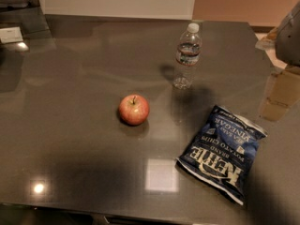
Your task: Move water bottle near blue chip bag
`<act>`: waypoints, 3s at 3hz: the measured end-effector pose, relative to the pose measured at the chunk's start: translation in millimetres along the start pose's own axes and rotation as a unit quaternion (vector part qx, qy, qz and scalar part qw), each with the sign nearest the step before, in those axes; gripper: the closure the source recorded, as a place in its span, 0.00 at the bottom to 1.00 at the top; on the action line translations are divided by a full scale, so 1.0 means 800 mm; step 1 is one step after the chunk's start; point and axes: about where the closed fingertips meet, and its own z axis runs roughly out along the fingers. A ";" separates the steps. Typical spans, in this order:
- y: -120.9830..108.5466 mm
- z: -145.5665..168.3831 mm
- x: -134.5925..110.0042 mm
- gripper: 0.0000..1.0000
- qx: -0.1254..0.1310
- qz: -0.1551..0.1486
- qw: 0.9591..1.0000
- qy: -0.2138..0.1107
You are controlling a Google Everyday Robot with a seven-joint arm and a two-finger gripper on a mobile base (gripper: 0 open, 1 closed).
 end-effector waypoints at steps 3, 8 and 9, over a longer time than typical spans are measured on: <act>-0.060 0.019 -0.019 0.00 -0.006 0.028 0.999 -0.037; -0.196 0.106 -0.120 0.00 -0.006 0.078 0.984 -0.160; -0.198 0.118 -0.135 0.00 -0.013 0.080 0.981 -0.177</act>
Offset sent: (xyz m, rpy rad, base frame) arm 0.0414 0.0009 0.0041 0.0764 0.0099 -0.0317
